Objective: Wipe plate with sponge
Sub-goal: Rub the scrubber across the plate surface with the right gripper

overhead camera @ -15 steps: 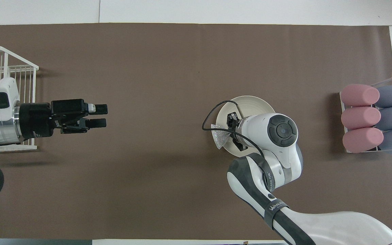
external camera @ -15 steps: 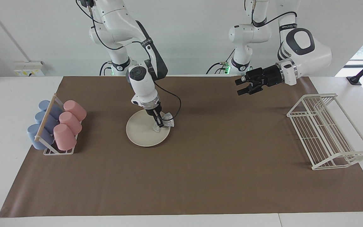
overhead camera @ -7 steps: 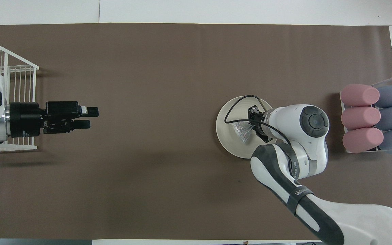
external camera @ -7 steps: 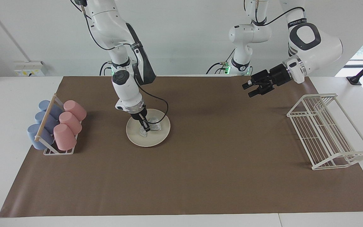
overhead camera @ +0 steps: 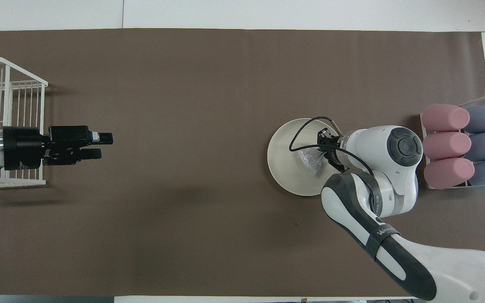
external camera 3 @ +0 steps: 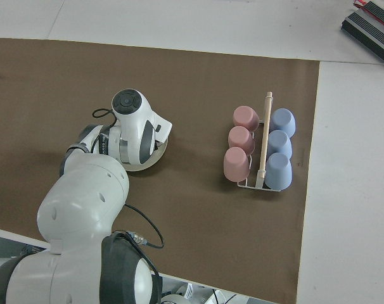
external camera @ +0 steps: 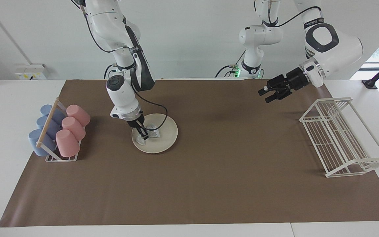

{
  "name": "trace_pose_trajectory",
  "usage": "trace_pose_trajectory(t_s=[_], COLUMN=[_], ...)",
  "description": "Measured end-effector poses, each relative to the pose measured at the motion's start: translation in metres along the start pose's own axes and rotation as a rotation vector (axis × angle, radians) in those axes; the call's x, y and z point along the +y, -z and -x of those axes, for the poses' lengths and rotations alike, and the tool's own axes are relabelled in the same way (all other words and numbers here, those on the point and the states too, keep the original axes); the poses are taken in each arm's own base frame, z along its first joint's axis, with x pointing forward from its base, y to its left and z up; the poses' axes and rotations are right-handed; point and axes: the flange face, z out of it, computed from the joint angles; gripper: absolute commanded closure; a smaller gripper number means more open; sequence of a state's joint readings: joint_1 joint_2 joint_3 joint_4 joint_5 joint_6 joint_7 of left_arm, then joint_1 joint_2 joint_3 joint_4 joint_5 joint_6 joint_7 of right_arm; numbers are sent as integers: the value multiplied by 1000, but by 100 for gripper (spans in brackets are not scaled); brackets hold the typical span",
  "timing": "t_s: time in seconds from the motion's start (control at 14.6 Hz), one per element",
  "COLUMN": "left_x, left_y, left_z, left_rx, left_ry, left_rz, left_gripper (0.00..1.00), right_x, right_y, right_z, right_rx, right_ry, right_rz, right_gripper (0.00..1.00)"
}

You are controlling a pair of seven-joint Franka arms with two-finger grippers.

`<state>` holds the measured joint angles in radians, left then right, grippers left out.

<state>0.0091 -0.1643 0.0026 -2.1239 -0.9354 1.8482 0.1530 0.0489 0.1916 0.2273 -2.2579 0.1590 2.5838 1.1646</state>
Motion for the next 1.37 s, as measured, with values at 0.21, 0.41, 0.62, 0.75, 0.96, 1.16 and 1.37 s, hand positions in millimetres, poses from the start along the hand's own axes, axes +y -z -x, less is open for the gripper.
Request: trace_pose_trajectory(t_s=[0.21,0.41,0.62,0.75,0.96,1.16,1.37], left_x=[0,0,-1,-1,-1,-2,-2], left_y=[0,0,0,0,0,1,1], left_z=[0,0,0,0,0,0,0], left_rx=[0,1,2,3,3,3,3], left_ry=[-1,-1,-1,-2,-3,-5,-5], left_rz=[-3,-5,-6,-7,-10,-19,-20], left_gripper=[0,0,0,0,0,0,0], right_x=[-9,-12,-12,-10,-1,5,5], right_y=[-4,-6,-6,-5,-1,1,1], right_z=[39,63,63,54,12,-6,-5], right_rx=[-11,-18,-18,-16,-4,1,1], right_ry=[-36,-46,-38,7,55,64,59], right_rz=[5,10,10,8,4,2,2], right_gripper=[100,100,100,100,100,100,100])
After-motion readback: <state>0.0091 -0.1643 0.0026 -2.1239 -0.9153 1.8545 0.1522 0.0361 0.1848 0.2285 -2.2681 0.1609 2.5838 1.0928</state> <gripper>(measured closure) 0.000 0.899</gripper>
